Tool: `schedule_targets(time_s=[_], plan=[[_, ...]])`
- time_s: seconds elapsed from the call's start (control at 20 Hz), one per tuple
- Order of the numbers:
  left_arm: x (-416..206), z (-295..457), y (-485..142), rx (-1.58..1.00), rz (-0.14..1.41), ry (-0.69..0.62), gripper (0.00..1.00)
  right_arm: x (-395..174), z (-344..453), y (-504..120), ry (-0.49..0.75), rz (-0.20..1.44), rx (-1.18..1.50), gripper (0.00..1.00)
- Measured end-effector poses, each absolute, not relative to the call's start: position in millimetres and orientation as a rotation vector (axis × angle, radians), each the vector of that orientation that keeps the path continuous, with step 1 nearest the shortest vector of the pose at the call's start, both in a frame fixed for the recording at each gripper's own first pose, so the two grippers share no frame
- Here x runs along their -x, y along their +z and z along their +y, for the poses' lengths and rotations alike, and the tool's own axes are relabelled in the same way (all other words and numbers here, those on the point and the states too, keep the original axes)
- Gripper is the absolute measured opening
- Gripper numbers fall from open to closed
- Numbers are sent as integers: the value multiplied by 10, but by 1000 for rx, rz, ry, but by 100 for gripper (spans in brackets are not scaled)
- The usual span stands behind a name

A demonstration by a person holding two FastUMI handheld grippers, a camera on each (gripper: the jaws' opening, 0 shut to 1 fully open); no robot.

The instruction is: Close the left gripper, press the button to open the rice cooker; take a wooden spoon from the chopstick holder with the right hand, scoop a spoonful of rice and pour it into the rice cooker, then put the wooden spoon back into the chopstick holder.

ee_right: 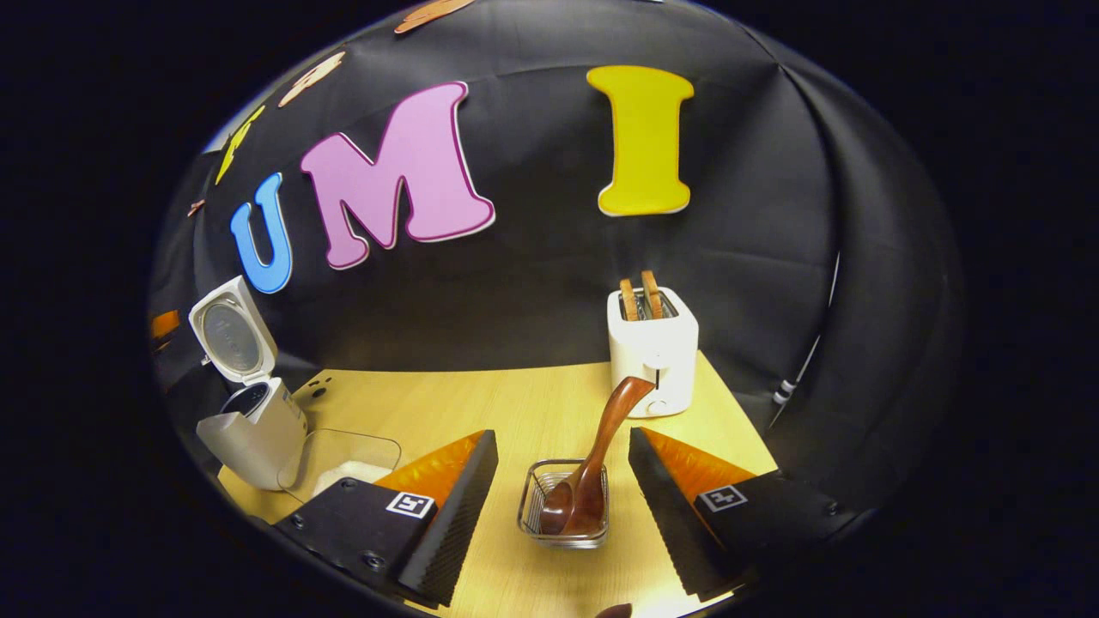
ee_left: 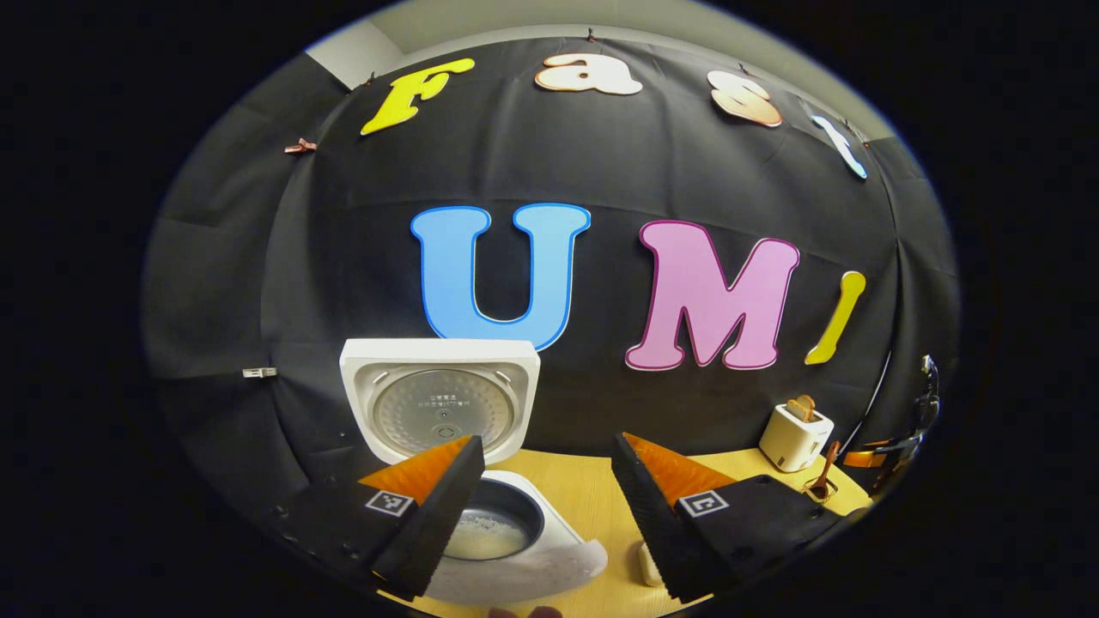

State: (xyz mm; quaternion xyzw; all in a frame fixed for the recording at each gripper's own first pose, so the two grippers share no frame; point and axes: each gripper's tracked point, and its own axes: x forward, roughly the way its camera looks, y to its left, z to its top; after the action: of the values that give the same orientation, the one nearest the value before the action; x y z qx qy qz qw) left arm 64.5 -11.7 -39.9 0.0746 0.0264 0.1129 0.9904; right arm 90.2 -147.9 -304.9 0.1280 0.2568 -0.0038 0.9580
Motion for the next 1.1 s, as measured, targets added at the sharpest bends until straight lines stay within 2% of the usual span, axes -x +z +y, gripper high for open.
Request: schedule_targets(time_s=[0.15,0.45,0.5,0.55,0.6,0.8,0.85,0.9,0.95,1.0,1.05,1.1], plan=[[-613,-151,-533,-139,100,251,96,-1123,-1577,-3512,-20,576,-311,95],[-546,-97,-661,-139,136,306,96,-1390,-1519,-3941,-5,626,-366,93],[-533,-87,-679,-144,143,315,96,-1444,-1507,-3978,-3,624,-374,78],[-521,-82,-714,-148,151,323,96,-1478,-1515,-4017,-8,627,-378,85],[-510,-78,-730,-151,157,329,96,-1532,-1500,-4062,-9,630,-386,76],[-477,-39,-783,-164,174,355,96,-1730,-1510,-4214,-25,635,-406,76],[-468,-19,-788,-164,179,363,96,-1747,-1531,-4271,-39,647,-402,60],[-461,3,-807,-162,183,370,96,-1768,-1544,-4352,-53,663,-400,70],[-453,21,-828,-160,186,377,96,-1777,-1533,-4322,-50,659,-418,29],[-443,38,-844,-157,190,385,96,-1806,-1531,-4309,-52,653,-426,39],[-429,61,-861,-154,193,390,96,-1808,-1562,-4297,-58,648,-421,39],[-427,70,-873,-152,194,394,96,-1821,-1546,-4355,-54,658,-429,24]])
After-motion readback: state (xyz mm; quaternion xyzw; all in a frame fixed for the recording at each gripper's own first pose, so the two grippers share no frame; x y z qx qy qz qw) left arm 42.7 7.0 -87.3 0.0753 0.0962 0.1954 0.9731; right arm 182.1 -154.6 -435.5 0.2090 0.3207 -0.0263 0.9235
